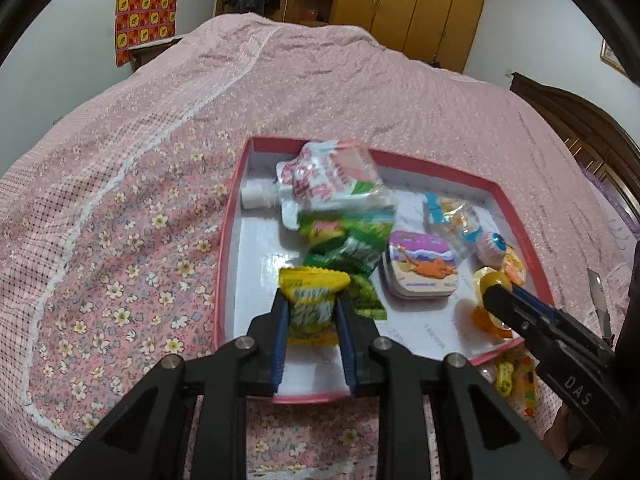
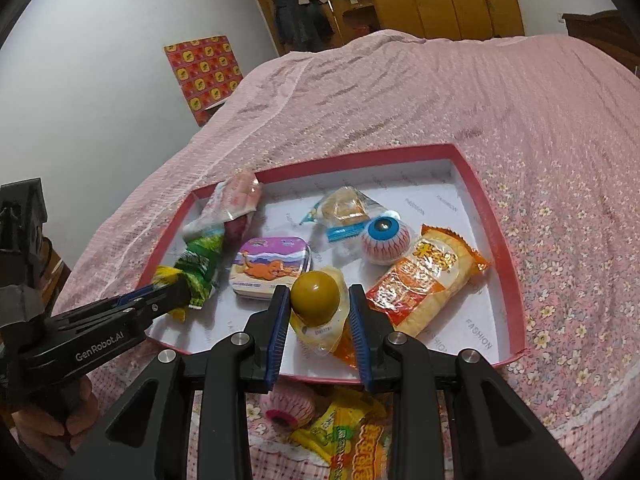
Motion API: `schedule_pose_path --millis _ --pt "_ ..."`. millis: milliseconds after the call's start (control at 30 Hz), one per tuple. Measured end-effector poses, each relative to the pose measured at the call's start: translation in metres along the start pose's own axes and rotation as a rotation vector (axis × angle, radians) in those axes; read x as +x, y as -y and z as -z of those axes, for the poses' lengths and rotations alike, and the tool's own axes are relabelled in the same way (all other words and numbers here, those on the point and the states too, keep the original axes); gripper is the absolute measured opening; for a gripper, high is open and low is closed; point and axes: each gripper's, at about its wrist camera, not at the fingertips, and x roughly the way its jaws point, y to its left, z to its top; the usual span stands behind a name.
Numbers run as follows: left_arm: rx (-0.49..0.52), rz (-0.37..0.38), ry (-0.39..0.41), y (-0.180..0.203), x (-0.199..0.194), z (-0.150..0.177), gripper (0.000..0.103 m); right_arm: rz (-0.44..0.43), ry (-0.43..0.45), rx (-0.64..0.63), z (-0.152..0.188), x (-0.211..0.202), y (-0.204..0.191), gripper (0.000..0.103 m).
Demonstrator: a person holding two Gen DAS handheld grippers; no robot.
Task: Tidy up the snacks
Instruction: 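Carry the candy packet and yellow ball candy into the box and open both tools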
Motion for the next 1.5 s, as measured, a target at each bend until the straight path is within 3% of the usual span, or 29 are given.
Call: schedule_pose_path --millis 533,633,733,1067,1500 --pt "0.023 -0.030 0.024 0.003 0.007 0.001 0.023 -0.012 0.021 -0.030 0.006 0.003 0.000 0.031" --pt "0.025 -0.025 0.025 0.004 0.005 0.002 0.023 -0.022 0.025 -0.027 0.007 0.000 0.000 0.036" --pt "0.027 -0.007 0.021 0.007 0.000 0.005 0.032 -0.042 0.042 -0.021 0.007 -0.005 0.000 0.044" --pt "0.081 0.007 0.036 0.024 -0.035 0.016 0.054 -0.075 0.051 -0.035 0.011 -0.032 -0.010 0.047" --pt "0.100 0.019 -0.004 0.036 -0.078 0.048 0.055 -0.071 0.023 -0.048 0.040 -0.078 -0.015 0.047"
